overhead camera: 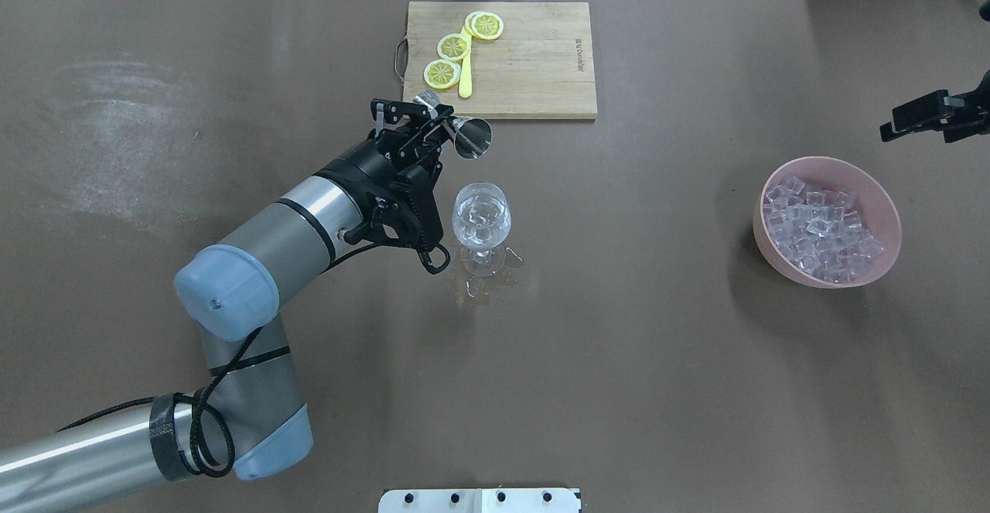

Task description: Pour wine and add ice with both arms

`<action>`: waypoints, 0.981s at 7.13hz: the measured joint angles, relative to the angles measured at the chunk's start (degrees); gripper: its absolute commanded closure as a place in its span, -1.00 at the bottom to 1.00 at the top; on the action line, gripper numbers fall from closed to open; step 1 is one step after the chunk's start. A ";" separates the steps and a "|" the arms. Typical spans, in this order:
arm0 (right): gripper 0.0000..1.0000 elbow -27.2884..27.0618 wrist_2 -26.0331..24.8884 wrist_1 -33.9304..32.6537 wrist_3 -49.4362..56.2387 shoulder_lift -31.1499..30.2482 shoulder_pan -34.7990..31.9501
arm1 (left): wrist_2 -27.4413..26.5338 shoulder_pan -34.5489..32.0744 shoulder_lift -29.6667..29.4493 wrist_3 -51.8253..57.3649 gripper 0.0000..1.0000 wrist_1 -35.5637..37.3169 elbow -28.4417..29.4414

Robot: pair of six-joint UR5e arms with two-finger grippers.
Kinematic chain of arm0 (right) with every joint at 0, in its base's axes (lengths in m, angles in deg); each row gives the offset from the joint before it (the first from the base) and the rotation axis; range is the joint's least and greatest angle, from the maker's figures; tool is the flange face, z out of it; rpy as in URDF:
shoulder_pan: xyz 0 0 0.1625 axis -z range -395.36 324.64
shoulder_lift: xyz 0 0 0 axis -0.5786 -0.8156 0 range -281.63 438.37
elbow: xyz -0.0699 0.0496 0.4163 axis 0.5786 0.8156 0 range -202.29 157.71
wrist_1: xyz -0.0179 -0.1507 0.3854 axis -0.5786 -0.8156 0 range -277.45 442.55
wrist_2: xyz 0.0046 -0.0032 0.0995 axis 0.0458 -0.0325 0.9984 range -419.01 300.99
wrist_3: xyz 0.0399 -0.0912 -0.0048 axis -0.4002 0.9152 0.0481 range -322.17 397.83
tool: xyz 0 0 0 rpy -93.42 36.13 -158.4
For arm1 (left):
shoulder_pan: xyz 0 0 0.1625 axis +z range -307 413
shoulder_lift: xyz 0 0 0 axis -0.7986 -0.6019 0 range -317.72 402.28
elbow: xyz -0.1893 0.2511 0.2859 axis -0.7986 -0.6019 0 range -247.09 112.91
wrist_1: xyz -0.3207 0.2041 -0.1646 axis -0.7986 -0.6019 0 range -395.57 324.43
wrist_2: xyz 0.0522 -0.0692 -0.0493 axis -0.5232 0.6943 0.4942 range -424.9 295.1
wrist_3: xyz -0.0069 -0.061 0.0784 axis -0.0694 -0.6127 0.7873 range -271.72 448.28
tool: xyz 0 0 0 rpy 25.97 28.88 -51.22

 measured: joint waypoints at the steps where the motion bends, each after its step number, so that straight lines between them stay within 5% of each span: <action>1: -1.00 0.03 -0.04 0.01 -0.08 0.01 -0.01 | 0.69 -0.11 1.00 -8.25 1.00 -0.99 0.16; 7: -1.00 -0.71 -0.23 0.01 0.02 0.48 0.01 | 0.83 -5.35 13.32 -48.47 1.00 -6.67 0.40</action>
